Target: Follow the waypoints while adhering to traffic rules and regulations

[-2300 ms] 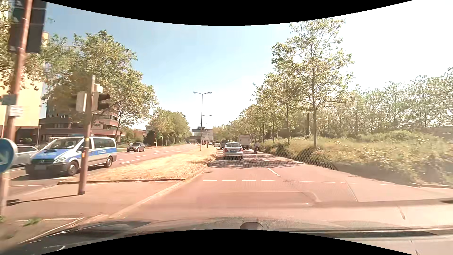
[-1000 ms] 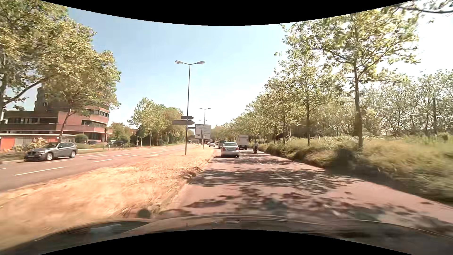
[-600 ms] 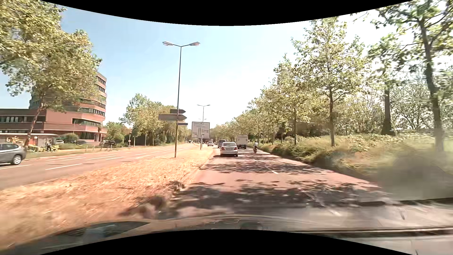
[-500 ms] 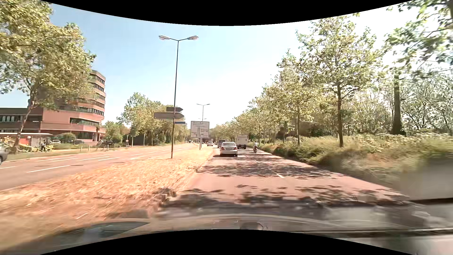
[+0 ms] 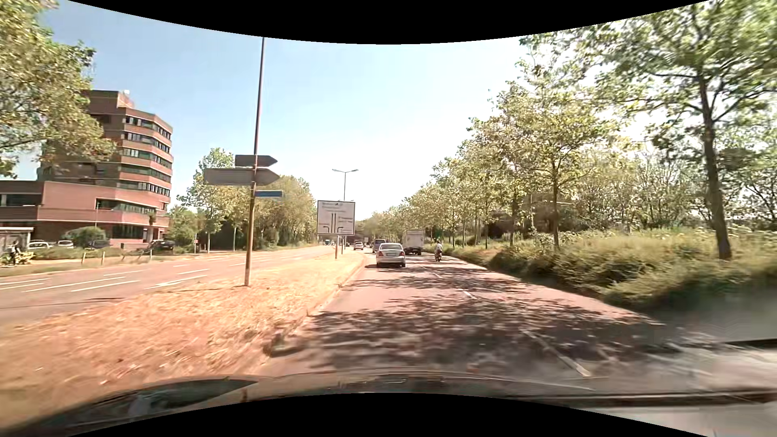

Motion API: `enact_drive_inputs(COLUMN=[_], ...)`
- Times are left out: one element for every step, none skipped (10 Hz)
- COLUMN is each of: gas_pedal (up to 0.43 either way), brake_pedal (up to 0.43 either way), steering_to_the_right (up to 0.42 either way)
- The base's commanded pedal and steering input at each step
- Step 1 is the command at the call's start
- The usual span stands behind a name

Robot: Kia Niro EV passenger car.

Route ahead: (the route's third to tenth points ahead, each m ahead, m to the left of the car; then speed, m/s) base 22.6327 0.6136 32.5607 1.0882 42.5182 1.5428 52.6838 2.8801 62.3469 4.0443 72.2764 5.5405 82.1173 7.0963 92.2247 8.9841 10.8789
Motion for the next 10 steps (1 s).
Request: enact_drive_inputs(gas_pedal=[0.150,0.150,0.150,0.150,0.138,0.138,0.138,0.138,0.130,0.130], brake_pedal=[0.000,0.000,0.000,0.000,0.000,0.000,0.000,0.000,0.000,0.000], steering_to_the_right=[-0.009,-0.009,-0.009,-0.009,-0.009,-0.010,-0.010,-0.011,-0.011,-0.011])
